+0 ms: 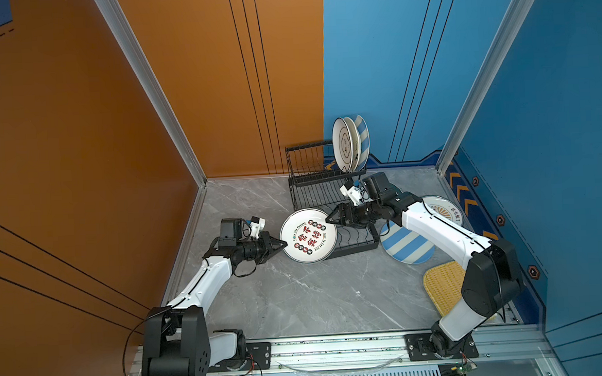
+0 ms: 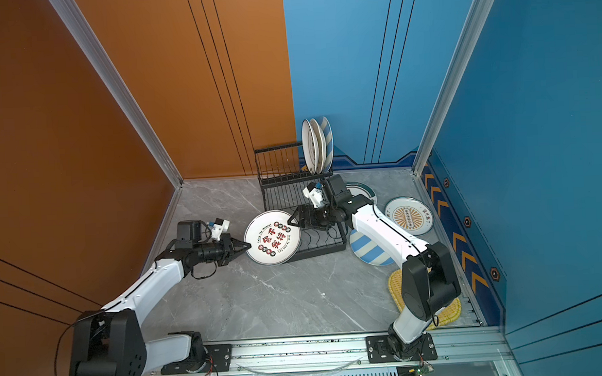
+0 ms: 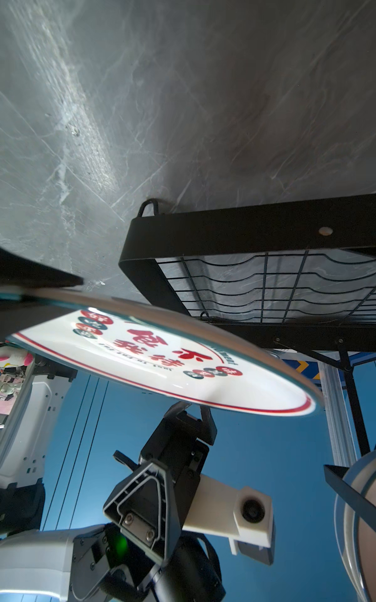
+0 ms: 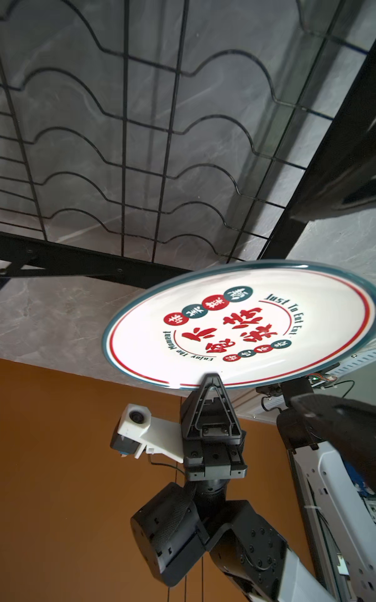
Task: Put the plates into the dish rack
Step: 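Tilt the red-text plate up with the left gripper while the right gripper reaches it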
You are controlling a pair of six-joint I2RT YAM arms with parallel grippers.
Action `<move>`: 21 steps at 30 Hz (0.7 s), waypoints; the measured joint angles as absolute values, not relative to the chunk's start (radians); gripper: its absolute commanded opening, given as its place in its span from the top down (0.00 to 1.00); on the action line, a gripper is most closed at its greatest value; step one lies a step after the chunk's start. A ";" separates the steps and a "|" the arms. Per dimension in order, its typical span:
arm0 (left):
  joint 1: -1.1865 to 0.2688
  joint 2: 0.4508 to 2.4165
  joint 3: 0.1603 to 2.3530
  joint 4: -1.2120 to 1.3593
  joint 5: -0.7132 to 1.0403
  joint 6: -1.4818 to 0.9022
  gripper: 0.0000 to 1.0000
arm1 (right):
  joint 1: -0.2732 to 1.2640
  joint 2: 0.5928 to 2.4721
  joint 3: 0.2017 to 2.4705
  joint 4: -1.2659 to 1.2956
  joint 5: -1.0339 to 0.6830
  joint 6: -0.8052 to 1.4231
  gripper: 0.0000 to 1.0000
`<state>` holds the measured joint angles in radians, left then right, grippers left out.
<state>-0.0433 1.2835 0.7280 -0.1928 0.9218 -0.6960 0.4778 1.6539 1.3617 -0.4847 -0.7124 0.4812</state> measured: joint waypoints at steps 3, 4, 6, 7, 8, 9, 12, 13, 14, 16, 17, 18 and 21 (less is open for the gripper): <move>-0.054 1.296 0.754 -0.192 0.932 -0.694 1.00 | 0.492 1.671 1.362 -0.485 -0.738 0.482 0.29; -0.056 1.300 0.762 -0.192 0.937 -0.692 1.00 | 0.494 1.674 1.362 -0.485 -0.746 0.484 0.32; -0.063 1.308 0.773 -0.192 0.944 -0.688 1.00 | 0.496 1.676 1.362 -0.481 -0.761 0.490 0.39; -0.066 1.312 0.778 -0.192 0.946 -0.686 1.00 | 0.497 1.676 1.362 -0.477 -0.767 0.493 0.43; -0.069 1.316 0.782 -0.192 0.949 -0.684 1.00 | 0.497 1.676 1.362 -0.475 -0.775 0.496 0.46; -0.073 1.319 0.786 -0.192 0.954 -0.683 1.00 | 0.497 1.676 1.362 -0.474 -0.779 0.500 0.50; -0.075 1.326 0.797 -0.192 0.963 -0.679 1.00 | 0.493 1.678 1.360 -0.470 -0.786 0.506 0.58; -0.075 1.327 0.800 -0.191 0.965 -0.677 1.00 | 0.492 1.680 1.360 -0.469 -0.787 0.511 0.61; -0.076 1.328 0.803 -0.192 0.968 -0.677 1.00 | 0.492 1.681 1.360 -0.468 -0.789 0.512 0.63; -0.079 1.332 0.807 -0.191 0.975 -0.677 1.00 | 0.491 1.683 1.359 -0.467 -0.791 0.520 0.66; -0.080 1.333 0.809 -0.191 0.977 -0.677 1.00 | 0.491 1.685 1.359 -0.466 -0.792 0.522 0.68; -0.081 1.335 0.811 -0.191 0.979 -0.677 1.00 | 0.491 1.687 1.358 -0.462 -0.793 0.525 0.71; -0.081 1.336 0.814 -0.191 0.986 -0.677 1.00 | 0.490 1.692 1.356 -0.454 -0.794 0.535 0.79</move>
